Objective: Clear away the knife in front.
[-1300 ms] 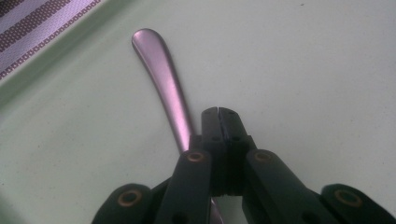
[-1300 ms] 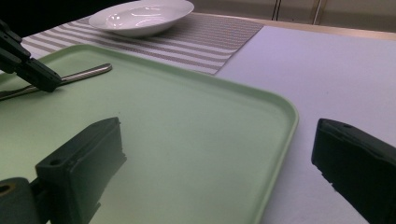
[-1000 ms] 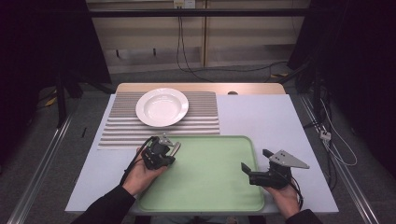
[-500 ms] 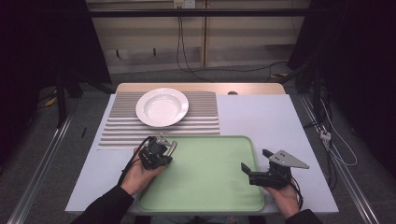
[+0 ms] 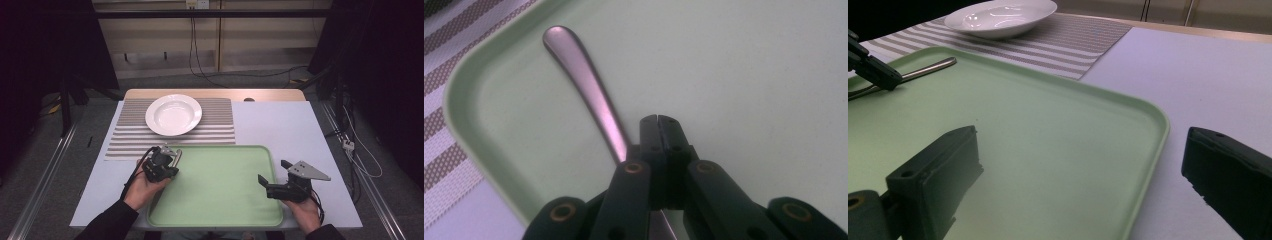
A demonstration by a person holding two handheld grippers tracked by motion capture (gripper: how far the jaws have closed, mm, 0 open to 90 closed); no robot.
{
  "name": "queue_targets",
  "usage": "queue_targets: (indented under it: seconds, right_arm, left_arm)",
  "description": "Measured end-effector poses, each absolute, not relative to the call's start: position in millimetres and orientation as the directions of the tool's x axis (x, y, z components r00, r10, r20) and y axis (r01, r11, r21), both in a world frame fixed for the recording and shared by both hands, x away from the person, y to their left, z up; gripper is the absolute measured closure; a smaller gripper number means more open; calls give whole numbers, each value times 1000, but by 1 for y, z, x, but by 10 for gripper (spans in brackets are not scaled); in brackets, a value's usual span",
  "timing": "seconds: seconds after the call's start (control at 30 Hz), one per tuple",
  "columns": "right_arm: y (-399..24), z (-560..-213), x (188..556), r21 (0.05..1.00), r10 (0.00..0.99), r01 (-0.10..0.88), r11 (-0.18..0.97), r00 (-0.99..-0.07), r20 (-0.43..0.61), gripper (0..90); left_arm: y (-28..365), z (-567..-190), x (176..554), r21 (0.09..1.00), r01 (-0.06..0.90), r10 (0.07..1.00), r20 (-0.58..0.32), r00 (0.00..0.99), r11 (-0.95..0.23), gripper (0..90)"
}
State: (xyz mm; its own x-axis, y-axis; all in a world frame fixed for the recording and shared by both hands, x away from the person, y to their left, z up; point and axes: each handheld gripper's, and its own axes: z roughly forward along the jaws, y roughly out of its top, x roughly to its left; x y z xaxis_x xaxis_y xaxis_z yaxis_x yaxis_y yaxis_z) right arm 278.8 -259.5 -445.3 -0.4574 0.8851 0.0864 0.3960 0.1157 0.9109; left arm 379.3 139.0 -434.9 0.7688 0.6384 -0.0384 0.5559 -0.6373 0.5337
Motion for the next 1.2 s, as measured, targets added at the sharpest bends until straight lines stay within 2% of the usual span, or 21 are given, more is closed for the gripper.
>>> queue_targets:
  seconds: [0.43, 1.03, 1.2]
  right_arm:
    - [-259, -445, 279, 910, 885, 400, 112, -457, 92, 21]
    - [-258, -446, 280, 909, 883, 401, 116, -461, 91, 21]
    - [-258, -446, 280, 909, 883, 401, 115, -461, 92, 21]
  left_arm:
    - [157, -435, 374, 541, 572, 661, -39, 749, -616, 900]
    - [161, -437, 370, 562, 586, 685, -47, 727, -584, 898]
    - [161, -436, 370, 592, 560, 654, -72, 753, -580, 825]
